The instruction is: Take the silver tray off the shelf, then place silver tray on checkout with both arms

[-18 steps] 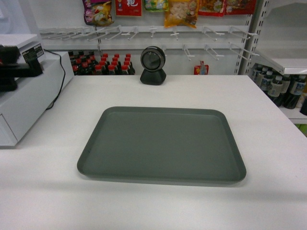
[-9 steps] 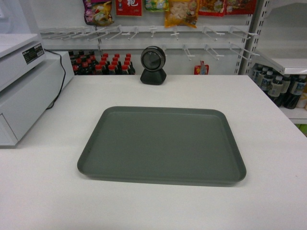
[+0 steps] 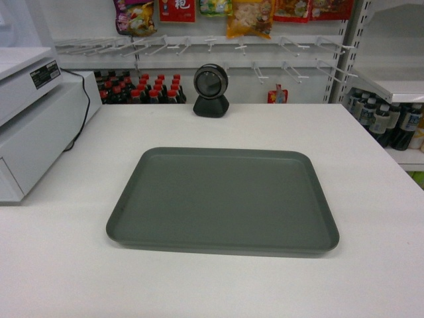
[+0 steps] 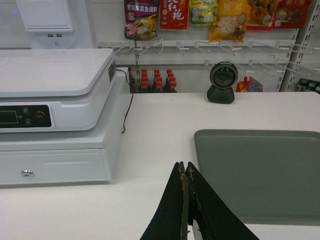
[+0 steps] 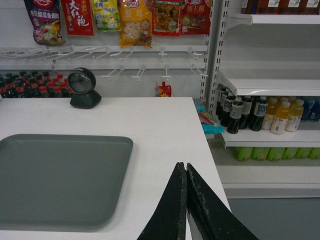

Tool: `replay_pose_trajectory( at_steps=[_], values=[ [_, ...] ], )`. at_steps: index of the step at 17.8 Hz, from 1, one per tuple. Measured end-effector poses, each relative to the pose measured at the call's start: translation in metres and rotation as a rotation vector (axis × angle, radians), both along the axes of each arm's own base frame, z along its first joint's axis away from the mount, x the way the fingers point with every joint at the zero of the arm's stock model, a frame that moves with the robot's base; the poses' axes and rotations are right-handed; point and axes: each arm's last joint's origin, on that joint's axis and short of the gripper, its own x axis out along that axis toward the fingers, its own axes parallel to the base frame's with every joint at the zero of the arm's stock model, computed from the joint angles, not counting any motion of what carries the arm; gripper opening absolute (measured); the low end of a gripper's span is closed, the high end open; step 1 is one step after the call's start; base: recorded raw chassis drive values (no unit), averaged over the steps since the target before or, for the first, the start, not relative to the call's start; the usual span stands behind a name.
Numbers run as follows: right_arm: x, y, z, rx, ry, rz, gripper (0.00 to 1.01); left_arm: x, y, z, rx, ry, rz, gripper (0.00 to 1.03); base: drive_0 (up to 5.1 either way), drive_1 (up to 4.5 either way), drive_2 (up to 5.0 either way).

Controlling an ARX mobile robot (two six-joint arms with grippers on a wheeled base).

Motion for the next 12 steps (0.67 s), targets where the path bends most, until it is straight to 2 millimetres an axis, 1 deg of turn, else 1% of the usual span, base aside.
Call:
replay_pose_trajectory(
  at_steps=[5, 12],
  values=[
    [-0.011, 0.0, 0.003, 0.0, -0.01, 0.0, 0.02, -0.011, 0.0, 0.004, 0.0, -0.015, 0.0, 0.01, 0.0, 0.0, 0.0],
    [-0.022, 0.0, 0.004, 0.0, -0.013, 0.0, 0.02, -0.022, 0.0, 0.005, 0.0, -0.018, 0.0, 0.01, 0.0, 0.0, 0.0]
  ],
)
